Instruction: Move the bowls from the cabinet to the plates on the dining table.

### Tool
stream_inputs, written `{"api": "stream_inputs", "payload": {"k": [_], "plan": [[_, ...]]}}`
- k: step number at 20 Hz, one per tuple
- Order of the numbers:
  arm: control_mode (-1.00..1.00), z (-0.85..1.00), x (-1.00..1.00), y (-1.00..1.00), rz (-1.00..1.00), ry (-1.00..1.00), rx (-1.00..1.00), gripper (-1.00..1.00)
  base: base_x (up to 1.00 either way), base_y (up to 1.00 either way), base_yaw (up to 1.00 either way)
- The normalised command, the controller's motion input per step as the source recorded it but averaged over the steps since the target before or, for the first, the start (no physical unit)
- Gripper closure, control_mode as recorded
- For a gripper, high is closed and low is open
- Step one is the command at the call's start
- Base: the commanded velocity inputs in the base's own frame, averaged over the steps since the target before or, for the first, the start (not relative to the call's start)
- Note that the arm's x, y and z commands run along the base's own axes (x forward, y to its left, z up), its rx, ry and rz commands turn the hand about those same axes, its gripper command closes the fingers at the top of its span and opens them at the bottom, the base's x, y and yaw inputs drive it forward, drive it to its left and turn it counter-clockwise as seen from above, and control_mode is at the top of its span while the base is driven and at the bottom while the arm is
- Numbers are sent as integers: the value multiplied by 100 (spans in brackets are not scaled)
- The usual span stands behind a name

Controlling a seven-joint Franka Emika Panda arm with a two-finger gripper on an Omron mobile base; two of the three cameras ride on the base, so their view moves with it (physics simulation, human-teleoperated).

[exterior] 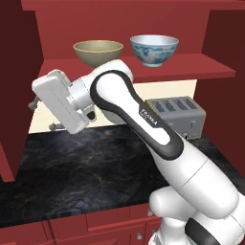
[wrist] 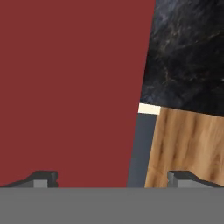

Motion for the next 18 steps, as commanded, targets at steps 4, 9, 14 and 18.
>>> {"api": "stream_inputs", "payload": {"k": [4, 9, 14, 18], "plan": [[-100, 13, 0, -74, 0, 0, 4, -100, 0, 0, 0], [-100, 7, -1, -77, 2, 0, 2, -100, 0, 0, 0], [-100, 2, -9, -65, 4, 0, -7, -100, 0, 0, 0], [-100, -2, -32, -51, 3, -2, -18, -100, 0, 0, 0]]}}
